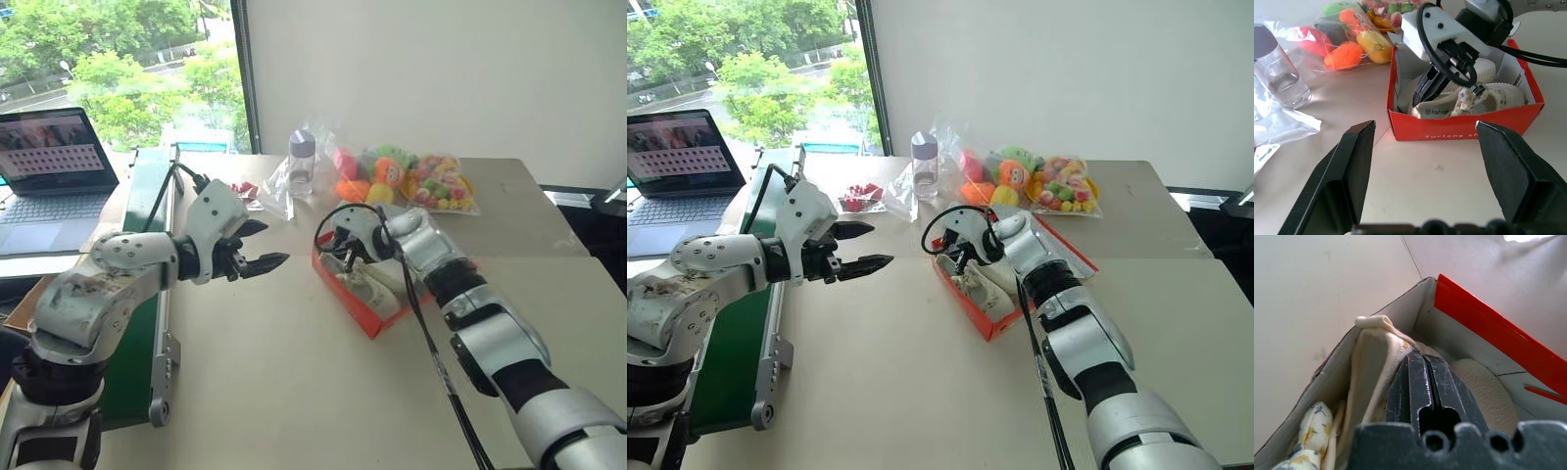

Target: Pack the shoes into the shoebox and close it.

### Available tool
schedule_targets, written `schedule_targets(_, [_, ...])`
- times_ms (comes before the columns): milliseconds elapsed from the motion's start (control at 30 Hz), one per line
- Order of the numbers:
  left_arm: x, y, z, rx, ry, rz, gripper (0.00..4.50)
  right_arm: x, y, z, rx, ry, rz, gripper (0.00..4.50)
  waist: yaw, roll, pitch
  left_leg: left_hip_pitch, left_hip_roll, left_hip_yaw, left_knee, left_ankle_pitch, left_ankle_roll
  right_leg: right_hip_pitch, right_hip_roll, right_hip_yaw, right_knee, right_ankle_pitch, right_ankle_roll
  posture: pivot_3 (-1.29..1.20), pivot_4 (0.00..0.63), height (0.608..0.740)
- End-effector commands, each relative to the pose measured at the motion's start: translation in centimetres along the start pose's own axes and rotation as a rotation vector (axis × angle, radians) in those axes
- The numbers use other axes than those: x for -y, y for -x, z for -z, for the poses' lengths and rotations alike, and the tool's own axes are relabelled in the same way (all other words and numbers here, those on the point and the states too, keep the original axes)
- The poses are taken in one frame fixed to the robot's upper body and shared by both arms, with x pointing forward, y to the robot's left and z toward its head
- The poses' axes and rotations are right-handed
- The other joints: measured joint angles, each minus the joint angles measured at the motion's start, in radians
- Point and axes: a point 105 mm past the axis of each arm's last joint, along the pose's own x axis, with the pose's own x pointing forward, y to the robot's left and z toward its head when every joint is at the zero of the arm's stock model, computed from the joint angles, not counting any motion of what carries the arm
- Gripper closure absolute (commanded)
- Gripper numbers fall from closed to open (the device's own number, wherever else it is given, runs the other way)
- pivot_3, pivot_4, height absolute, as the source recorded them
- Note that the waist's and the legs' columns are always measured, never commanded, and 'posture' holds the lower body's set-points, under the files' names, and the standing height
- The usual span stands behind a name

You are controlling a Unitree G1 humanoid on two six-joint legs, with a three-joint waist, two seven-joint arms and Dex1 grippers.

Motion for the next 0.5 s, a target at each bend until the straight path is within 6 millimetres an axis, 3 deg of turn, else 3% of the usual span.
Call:
schedule_targets(33, [-0.2,0.2,-1.3,0.036,-0.042,-0.001,1.00,-1.8,-1.5,7.8,-0.277,0.018,0.019,4.46,0.003,0.002,-0.004,0.001,0.000,-0.001,0.000,0.000,0.000,0.000,-0.001,-0.001,-0.001,0.000,0.000,0.00,0.150,0.740])
schedule_targets(233, [-0.3,-0.3,-1.4,0.043,-0.043,0.016,1.00,-1.0,-0.9,8.0,-0.241,-0.023,0.057,4.46,0.014,0.000,-0.021,0.000,0.000,-0.001,0.000,0.000,0.000,0.000,-0.002,0.001,-0.004,0.000,0.001,0.00,0.150,0.740])
schedule_targets(367, [-0.4,-0.7,-1.5,0.053,-0.048,0.030,1.00,1.3,1.1,5.5,-0.109,-0.118,0.107,4.46,0.026,0.001,-0.022,-0.002,0.000,-0.002,0.000,0.000,0.000,-0.001,-0.003,0.001,-0.005,0.000,0.001,0.00,0.150,0.740])
schedule_targets(500, [-0.4,-1.0,-1.6,0.059,-0.055,0.049,1.00,2.9,4.1,1.7,0.068,-0.258,0.108,4.46,0.030,0.006,-0.018,-0.009,0.000,-0.001,-0.001,0.000,0.000,-0.004,-0.004,0.001,-0.003,0.000,0.002,0.00,0.150,0.740])
